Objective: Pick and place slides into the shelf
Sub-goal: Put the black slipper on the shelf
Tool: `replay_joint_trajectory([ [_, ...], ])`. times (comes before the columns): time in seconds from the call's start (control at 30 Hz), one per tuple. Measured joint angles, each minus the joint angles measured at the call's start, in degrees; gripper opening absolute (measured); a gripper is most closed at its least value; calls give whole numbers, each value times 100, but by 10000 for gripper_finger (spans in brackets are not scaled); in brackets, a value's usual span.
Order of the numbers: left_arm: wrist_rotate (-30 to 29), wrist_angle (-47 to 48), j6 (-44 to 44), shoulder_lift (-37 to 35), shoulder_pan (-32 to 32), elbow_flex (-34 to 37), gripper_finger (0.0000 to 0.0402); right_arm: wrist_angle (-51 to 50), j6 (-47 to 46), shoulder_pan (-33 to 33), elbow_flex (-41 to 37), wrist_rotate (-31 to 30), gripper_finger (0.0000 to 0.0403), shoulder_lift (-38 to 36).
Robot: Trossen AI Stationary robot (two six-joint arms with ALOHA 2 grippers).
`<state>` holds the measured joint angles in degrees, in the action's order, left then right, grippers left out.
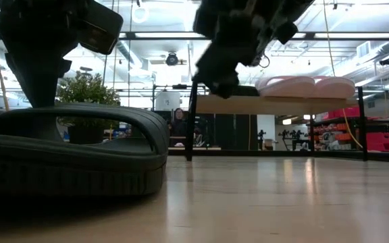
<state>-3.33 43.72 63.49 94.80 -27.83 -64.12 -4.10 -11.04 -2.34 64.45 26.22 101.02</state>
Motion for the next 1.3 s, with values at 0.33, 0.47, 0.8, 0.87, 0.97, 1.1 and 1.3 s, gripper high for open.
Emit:
replay_joint_trajectory([
  [0.33, 206, 469, -21, 0, -61, 0, 107, 852, -26, -204, 135, 408, 140, 693],
  [0.47, 208, 435, 547, 0, -256, 0, 107, 1176, -166, -303, 437, 479, 153, 972],
  [0.8, 193, 411, 2313, 0, -1268, 0, 107, 1099, -158, -589, 1130, 109, 204, 1747],
  [0.87, 120, 403, 2684, 0, -1476, 0, 107, 1110, -148, -626, 1259, -32, 209, 1903],
  [0.97, -45, 378, 3219, 0, -1725, 0, 107, 1090, -136, -660, 1412, -161, 210, 2152],
  [1.1, -303, 326, 3806, 0, -1957, 0, 107, 1015, -137, -683, 1542, -174, 189, 2351],
  [1.3, -712, 280, 4253, 0, -2108, 0, 103, 626, 40, -677, 1578, -123, 47, 2256],
])
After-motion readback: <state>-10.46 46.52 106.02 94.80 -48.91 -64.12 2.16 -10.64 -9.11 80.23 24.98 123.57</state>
